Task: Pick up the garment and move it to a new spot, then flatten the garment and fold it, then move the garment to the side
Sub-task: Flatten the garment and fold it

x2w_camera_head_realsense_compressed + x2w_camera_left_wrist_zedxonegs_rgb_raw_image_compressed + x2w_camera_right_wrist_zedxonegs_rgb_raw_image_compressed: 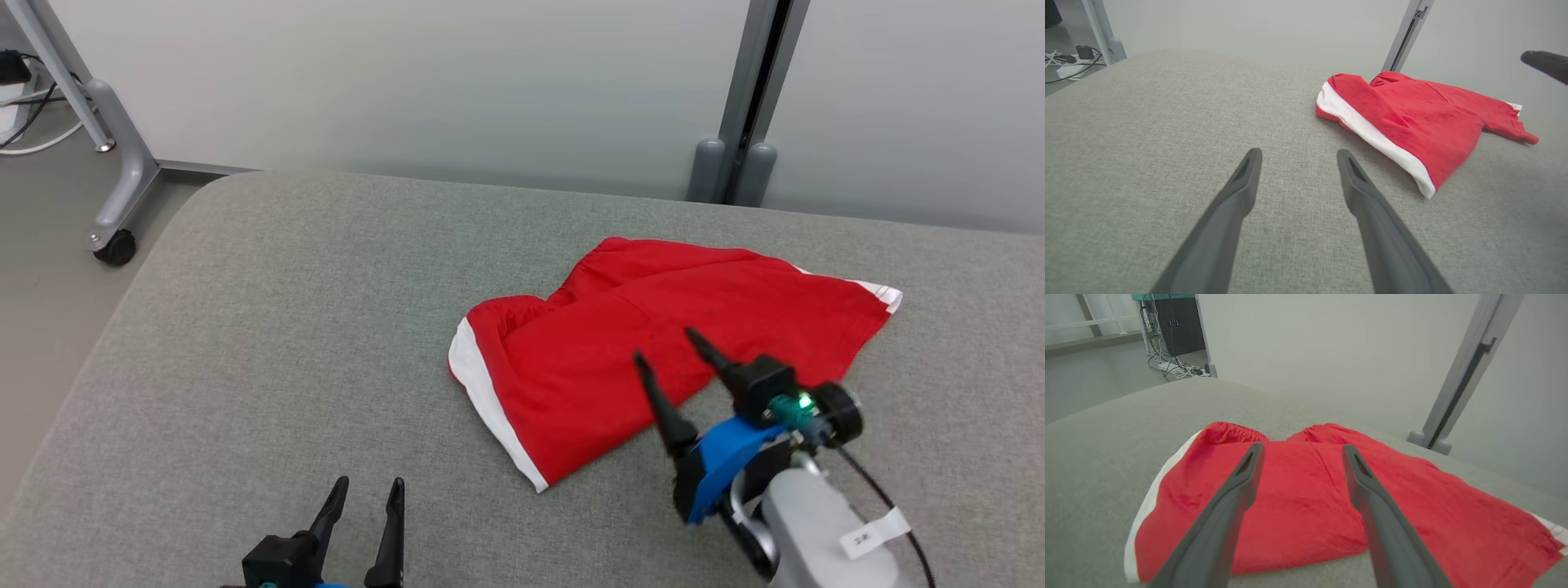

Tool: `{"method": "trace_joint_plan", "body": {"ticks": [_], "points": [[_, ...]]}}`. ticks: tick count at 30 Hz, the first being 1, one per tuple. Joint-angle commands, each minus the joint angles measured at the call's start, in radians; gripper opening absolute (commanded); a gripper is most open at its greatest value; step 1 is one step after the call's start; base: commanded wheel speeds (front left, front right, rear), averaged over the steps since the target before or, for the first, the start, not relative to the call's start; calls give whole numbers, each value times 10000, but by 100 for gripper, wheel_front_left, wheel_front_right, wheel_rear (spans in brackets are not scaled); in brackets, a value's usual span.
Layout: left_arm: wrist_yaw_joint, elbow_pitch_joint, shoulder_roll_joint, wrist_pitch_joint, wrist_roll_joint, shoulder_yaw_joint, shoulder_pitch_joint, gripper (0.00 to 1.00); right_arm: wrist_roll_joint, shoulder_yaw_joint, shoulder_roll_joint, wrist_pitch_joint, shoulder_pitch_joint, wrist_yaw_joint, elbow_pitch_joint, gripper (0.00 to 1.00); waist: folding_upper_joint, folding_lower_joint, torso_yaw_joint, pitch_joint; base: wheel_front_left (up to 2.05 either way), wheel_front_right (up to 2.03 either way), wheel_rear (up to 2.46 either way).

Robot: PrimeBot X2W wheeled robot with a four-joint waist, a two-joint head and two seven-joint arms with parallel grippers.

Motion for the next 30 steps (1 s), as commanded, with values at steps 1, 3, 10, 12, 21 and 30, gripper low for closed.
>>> {"method": "trace_joint_plan", "body": {"ticks": [1, 3, 10, 12, 21, 30], "points": [[-12, -17, -8, -25, 3, -30, -124, 100, 215, 373, -58, -49, 293, 0, -49, 100, 0, 0, 46, 6, 0, 0, 0], [-12, -24, -11, -25, -8, -54, -68, 100, 713, 1322, -54, -49, 425, 0, -81, 100, 0, 0, 145, 33, 0, 0, 0], [-12, 6, 25, -25, -91, -270, -293, 100, 2001, 3126, -39, 449, -348, 0, 314, 100, 0, 0, 758, 373, 0, 0, 0], [-12, 18, 43, -25, -134, -361, -384, 100, 2236, 3432, -47, 657, -645, 0, 469, 100, 0, 0, 972, 509, 0, 0, 0], [-12, 80, 69, -25, -407, -770, -751, 100, 2400, 3427, -44, 1277, -1950, 0, 1699, 100, 0, 0, 1736, 1069, 0, 0, 0], [-12, 113, 80, -25, -655, -1171, -1181, 100, 2321, 3242, -41, 1432, -2389, 0, 2375, 0, 0, 0, 2223, 1534, 0, 0, 0]]}}
